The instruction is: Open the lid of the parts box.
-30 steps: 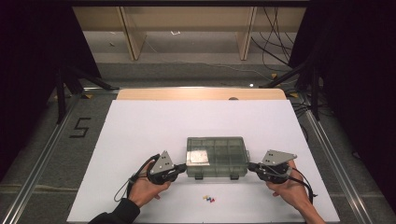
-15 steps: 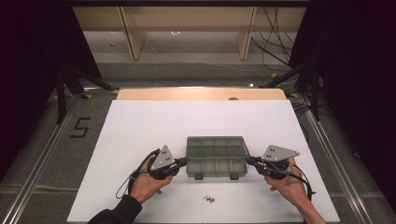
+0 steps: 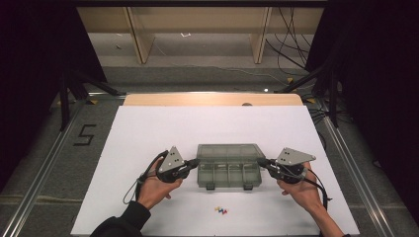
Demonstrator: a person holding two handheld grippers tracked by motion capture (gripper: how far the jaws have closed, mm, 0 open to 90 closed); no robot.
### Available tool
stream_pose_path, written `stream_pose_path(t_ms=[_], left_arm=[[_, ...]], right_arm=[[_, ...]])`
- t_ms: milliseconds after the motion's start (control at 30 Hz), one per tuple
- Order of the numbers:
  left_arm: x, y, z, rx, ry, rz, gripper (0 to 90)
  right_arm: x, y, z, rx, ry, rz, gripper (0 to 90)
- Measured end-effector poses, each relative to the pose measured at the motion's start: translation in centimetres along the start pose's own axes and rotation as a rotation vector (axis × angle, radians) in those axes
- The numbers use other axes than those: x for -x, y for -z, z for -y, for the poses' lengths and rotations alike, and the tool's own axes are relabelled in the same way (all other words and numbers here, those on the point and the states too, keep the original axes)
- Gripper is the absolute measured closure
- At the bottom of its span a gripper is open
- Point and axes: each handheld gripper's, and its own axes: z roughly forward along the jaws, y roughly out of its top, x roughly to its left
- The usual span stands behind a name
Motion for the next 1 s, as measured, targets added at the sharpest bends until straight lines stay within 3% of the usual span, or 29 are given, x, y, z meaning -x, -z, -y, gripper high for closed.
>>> stream_pose_path(t_ms=[267,333,400,1000], left_arm=[[-0.5,-0.3,-0.7,0.01,-0.014,-0.012,89.6],[-0.6,-0.4,-0.8,0.008,-0.001,-0.016,89.6],[-0.7,-0.5,-0.8,0.011,-0.02,-0.024,89.6],[-2.4,-0.7,-1.5,0.036,-0.003,-0.041,89.5]], right_arm=[[0.4,-0.2,-0.5,0.015,0.003,0.015,89.0],[0.6,-0.2,-0.5,0.021,0.005,0.022,89.0],[0.8,-0.4,-0.6,0.031,0.005,0.03,89.0],[2.0,-1.5,-1.1,0.04,0.014,0.078,88.8]])
